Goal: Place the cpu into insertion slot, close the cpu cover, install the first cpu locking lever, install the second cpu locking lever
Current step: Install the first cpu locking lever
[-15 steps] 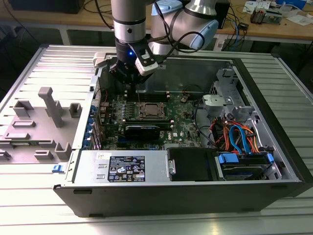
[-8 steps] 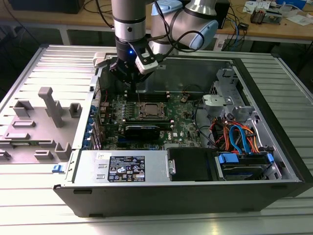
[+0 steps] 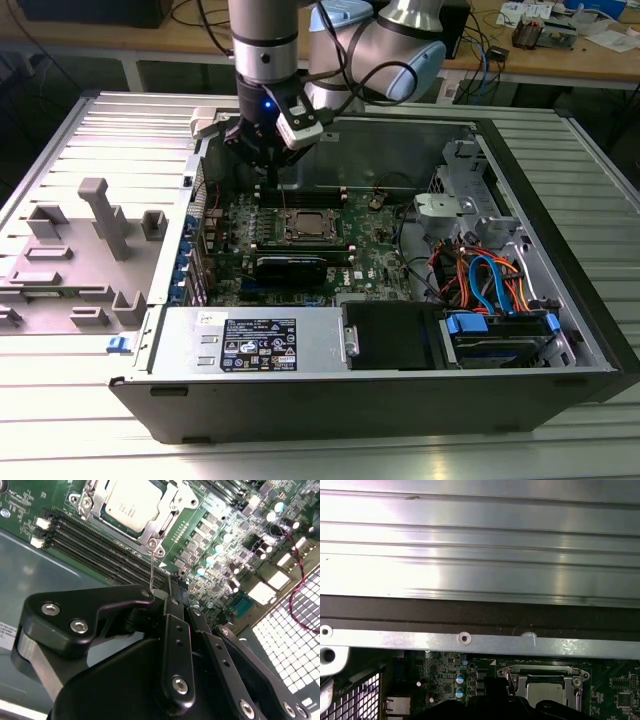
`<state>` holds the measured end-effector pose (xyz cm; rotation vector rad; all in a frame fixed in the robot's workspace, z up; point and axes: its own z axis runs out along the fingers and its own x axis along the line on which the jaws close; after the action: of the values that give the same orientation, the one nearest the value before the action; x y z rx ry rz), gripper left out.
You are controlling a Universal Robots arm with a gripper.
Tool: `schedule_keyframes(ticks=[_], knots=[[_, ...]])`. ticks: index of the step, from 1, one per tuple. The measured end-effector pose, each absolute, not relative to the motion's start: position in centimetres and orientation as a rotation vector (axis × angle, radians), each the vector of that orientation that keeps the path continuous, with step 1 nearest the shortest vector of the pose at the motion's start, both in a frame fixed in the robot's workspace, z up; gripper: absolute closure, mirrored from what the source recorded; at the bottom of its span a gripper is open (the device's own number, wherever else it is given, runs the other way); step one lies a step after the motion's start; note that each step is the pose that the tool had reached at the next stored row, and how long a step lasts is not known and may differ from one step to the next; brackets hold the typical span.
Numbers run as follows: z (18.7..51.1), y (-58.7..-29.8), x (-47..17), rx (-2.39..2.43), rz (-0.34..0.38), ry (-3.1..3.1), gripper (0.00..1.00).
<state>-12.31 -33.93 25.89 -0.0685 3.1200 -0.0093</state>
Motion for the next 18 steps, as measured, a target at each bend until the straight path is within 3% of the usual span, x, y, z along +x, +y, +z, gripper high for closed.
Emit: schedule_keyframes(ticks=[18], knots=[[25.9,-33.6,-10.0,-0.069,-0.009,3.12,0.89]])
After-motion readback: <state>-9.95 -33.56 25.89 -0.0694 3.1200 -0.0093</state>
